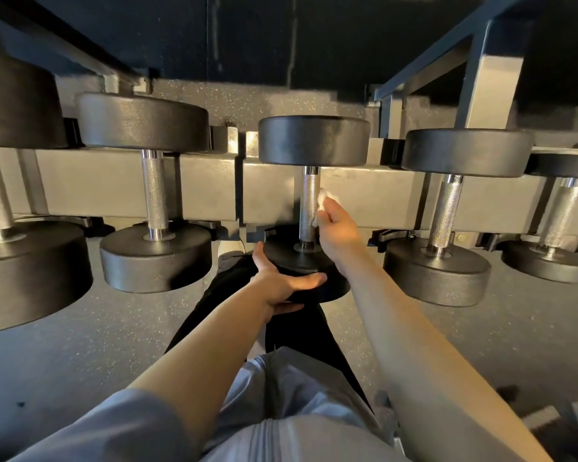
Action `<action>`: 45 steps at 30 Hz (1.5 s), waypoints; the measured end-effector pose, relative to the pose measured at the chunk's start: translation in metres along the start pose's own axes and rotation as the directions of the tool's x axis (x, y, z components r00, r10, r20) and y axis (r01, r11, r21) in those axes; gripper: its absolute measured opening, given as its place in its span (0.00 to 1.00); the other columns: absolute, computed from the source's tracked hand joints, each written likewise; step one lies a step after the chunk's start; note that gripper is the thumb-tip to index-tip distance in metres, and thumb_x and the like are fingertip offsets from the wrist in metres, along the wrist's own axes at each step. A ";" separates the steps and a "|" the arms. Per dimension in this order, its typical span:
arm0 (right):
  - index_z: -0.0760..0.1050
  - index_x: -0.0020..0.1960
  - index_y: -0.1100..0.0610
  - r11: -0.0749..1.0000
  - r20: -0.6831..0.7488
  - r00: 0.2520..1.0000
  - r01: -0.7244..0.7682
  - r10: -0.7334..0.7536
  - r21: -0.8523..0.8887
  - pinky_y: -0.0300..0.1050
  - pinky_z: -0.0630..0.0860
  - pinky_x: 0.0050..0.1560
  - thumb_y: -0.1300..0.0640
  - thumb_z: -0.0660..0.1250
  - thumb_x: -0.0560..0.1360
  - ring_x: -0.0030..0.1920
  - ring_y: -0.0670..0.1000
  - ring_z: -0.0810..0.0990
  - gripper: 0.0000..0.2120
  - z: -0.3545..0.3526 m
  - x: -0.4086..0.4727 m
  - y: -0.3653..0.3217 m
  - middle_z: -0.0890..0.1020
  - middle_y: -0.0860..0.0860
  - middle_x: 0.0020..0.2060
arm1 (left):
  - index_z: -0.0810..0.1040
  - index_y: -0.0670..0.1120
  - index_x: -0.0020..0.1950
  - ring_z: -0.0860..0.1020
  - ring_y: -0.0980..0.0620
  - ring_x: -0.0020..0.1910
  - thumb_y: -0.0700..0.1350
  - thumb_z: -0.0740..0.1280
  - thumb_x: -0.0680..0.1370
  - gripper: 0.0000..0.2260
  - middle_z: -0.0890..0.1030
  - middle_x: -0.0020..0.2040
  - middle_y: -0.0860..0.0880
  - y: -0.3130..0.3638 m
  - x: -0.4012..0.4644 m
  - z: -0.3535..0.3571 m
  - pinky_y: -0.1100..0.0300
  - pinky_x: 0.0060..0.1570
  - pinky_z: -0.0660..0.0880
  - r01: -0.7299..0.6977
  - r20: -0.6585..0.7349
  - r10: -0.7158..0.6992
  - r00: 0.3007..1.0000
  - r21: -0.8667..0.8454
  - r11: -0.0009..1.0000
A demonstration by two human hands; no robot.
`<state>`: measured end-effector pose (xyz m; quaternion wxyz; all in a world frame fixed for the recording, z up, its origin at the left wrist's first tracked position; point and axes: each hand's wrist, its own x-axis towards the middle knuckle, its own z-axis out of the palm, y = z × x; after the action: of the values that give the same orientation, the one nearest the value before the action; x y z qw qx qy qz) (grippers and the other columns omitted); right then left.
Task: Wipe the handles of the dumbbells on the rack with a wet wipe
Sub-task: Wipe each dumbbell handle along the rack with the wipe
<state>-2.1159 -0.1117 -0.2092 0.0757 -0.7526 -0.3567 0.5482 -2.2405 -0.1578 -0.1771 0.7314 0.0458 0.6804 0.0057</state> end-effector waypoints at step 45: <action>0.82 0.40 0.53 0.804 -0.623 0.779 0.416 -0.073 0.425 0.55 0.80 0.45 0.66 0.71 0.68 0.45 0.56 0.80 0.08 0.039 0.011 -0.046 0.79 0.47 0.41 | 0.49 0.58 0.77 0.74 0.53 0.35 0.50 0.62 0.82 0.28 0.74 0.42 0.53 -0.004 -0.017 -0.001 0.68 0.23 0.73 -0.057 -0.035 0.062 0.997 0.135 0.989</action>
<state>-2.1691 -0.0821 -0.2099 0.4633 -0.7739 -0.2457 0.3550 -2.2430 -0.1625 -0.1609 0.7129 0.1147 0.6917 -0.0172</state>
